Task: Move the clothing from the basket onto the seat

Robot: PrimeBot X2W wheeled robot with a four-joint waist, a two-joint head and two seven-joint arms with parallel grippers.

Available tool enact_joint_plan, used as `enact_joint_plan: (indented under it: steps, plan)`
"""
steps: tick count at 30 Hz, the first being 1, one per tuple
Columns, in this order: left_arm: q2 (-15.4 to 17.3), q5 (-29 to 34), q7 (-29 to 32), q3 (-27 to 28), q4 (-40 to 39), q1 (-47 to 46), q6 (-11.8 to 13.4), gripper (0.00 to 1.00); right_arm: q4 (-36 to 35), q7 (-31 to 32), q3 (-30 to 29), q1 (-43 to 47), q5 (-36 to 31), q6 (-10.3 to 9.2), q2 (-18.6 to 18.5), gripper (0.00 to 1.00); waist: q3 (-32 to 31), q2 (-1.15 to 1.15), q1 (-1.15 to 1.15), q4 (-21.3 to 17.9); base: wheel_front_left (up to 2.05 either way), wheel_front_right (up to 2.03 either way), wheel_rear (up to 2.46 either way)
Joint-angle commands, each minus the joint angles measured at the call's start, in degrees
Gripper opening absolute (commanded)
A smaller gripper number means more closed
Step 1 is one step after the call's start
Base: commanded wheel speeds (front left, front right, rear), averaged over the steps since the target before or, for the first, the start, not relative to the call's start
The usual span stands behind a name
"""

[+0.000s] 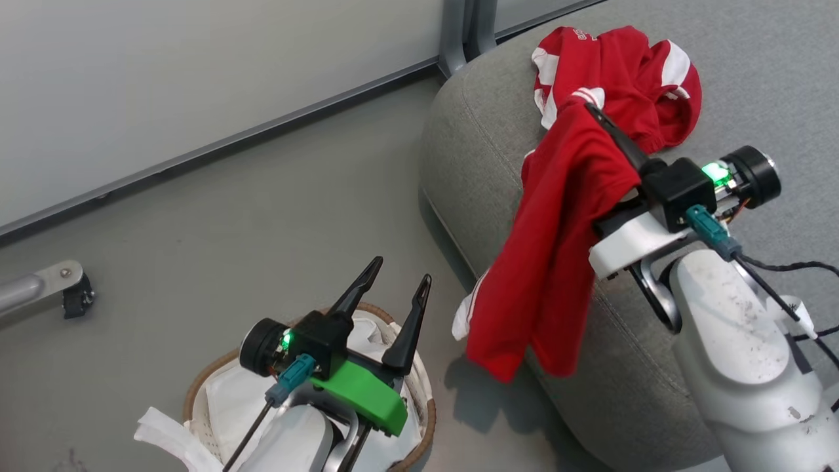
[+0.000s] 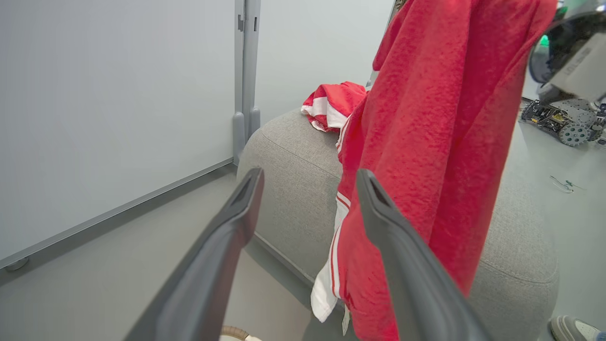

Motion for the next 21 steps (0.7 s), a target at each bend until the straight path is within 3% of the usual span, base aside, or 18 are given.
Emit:
enact_joint_plan:
  steps: [1, 7, 17, 21]
  plan:
    - [0.5, 0.2, 0.0, -0.1, -0.3, -1.4, -0.2, 1.0, 0.2, -0.1, -0.3, -2.0, -0.4, -0.08, -0.8, 0.0, 2.2, 0.0, 0.0, -0.4, 0.0, 0.0, 0.0]
    - [1.3, 0.6, 0.0, -1.2, -0.8, -3.3, -0.2, 1.0, 2.4, -0.1, -1.4, -11.9, -1.2, -0.08, -5.3, 0.0, 6.4, 0.0, 0.0, 2.0, 0.0, 0.0, 0.0]
    - [2.9, 2.3, 0.0, -1.7, -3.0, -6.4, -0.2, 1.0, 8.7, 0.7, -3.9, -37.1, -2.4, -0.08, -20.0, 0.0, 14.8, 0.0, 0.0, 7.6, 0.0, 0.0, 0.0]
    - [3.6, 3.3, 0.0, -0.8, -4.3, -7.3, -0.2, 1.0, 11.1, 2.1, -6.5, -42.9, -1.3, -0.08, -24.5, 0.0, 18.2, 0.0, 0.0, 8.3, 0.0, 0.0, 0.0]
